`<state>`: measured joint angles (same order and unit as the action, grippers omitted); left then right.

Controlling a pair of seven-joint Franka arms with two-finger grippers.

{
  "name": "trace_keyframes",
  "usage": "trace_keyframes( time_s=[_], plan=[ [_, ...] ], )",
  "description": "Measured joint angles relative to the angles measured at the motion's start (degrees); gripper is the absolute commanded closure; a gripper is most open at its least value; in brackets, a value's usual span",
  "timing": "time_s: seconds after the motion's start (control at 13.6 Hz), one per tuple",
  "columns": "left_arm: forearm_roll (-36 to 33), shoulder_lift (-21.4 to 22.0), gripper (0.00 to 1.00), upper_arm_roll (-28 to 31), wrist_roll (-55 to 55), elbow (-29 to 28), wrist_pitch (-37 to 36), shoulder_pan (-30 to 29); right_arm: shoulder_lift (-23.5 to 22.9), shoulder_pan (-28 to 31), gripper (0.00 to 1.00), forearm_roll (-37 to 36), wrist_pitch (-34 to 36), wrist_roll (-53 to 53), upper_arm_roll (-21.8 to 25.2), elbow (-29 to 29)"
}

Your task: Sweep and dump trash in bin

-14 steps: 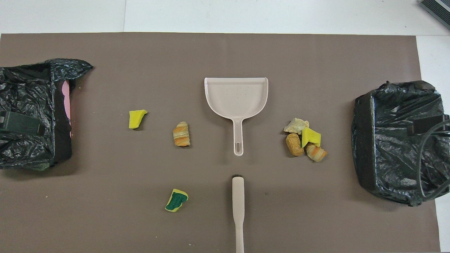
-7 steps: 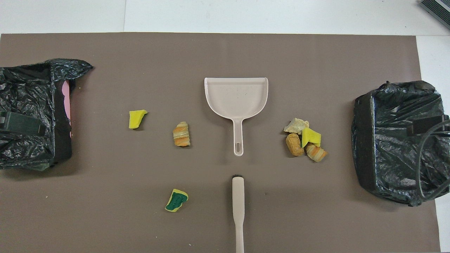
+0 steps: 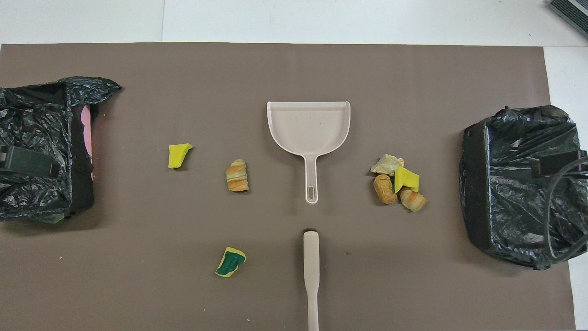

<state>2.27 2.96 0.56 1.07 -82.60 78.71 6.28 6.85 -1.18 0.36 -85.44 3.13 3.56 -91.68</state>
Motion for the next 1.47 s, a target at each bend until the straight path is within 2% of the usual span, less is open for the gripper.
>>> trace_keyframes(
  time_s=[1.47],
  plan=[
    [0.2, 0.0, 0.00, -1.5, 0.0, 0.0, 0.0, 0.2, 0.0, 0.5, 0.00, 0.0, 0.0, 0.0, 0.2, -0.6]
  ],
)
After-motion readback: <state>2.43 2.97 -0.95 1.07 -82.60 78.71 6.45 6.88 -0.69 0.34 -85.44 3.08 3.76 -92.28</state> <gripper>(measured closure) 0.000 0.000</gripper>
